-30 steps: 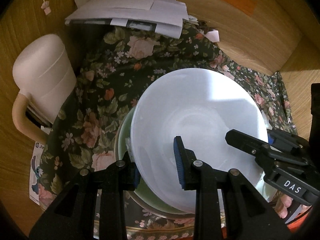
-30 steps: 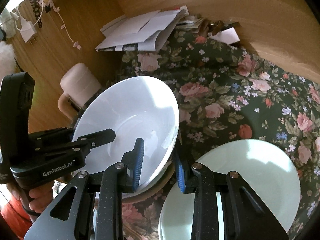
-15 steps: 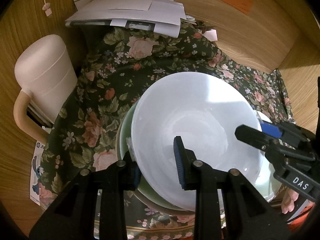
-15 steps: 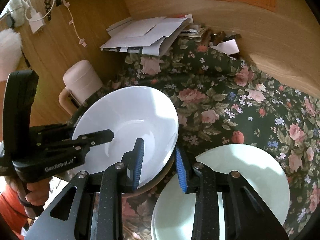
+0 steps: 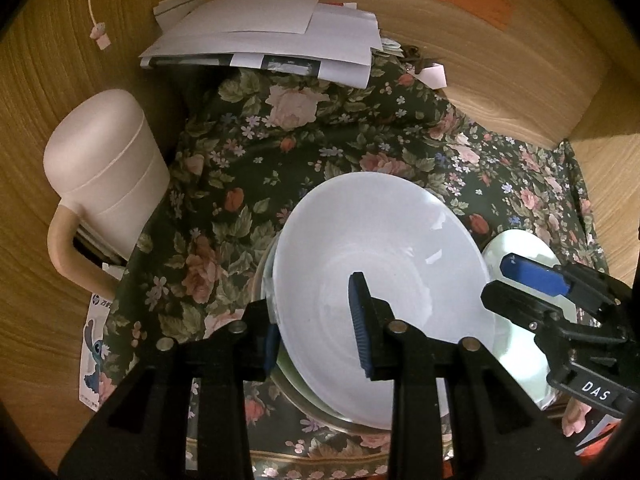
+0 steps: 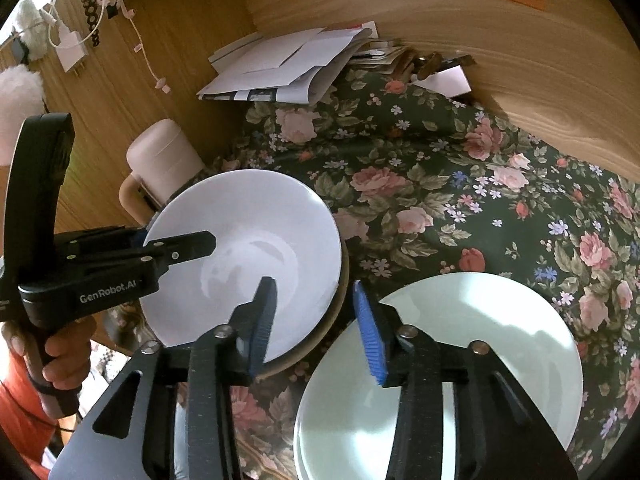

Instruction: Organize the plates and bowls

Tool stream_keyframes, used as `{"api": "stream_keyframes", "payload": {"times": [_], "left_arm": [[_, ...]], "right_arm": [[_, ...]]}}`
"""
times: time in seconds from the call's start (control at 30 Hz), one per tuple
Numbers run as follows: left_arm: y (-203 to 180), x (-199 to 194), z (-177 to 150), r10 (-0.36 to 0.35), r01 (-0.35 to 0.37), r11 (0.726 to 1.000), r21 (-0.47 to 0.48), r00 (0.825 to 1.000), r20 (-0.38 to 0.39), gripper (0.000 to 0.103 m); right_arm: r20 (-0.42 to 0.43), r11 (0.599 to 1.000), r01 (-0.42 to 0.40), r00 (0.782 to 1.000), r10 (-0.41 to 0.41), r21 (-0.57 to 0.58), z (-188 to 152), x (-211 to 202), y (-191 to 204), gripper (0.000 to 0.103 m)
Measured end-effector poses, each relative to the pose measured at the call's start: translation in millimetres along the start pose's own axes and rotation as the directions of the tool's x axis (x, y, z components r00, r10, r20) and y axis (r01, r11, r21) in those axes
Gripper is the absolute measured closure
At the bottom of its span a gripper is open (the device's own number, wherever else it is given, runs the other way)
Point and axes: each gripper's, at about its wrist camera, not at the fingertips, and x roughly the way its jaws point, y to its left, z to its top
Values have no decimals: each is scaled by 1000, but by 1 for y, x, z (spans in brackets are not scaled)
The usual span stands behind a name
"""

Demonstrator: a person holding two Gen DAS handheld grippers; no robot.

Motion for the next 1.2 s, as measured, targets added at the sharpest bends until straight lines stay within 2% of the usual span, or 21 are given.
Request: {"api": "stream_keyframes", "payload": {"times": [0.2,0.3,0.37,0.47,0.67,0.9,1.03,1.2], "left_arm": [[-1,-7,7,24,-24,1000,-5,1000,-1,73],[3,-17,7,54,-54,999,-1,997,49,65],[8,-18,3,32,-32,999,-6,998,45,63],[15,-14,-4,37,-36,999,-29,999,24,63],[29,1,-25,9,-11,998,-69,999,-31,63],[32,8,-33,-45,42,995,-86,998,-36,62],[31,20,-37,-81,75,993,-94,994,-68,55],[25,28,-39,-98,92,992,-89,993,-69,55]], "right_arm": [[4,1000,-7,1000,7,15,0,-2,-4,61],[2,1000,-8,1000,8,19,0,-1,-5,60],[0,1000,-9,1000,9,20,1,0,-5,58],[-5,1000,-9,1000,9,21,1,2,-5,55],[-31,1000,-9,999,10,14,1,11,-2,55],[-75,1000,-13,997,14,11,0,29,4,55],[-108,999,-26,994,28,21,-1,41,7,55],[-123,999,-26,992,28,21,0,49,10,54]]}}
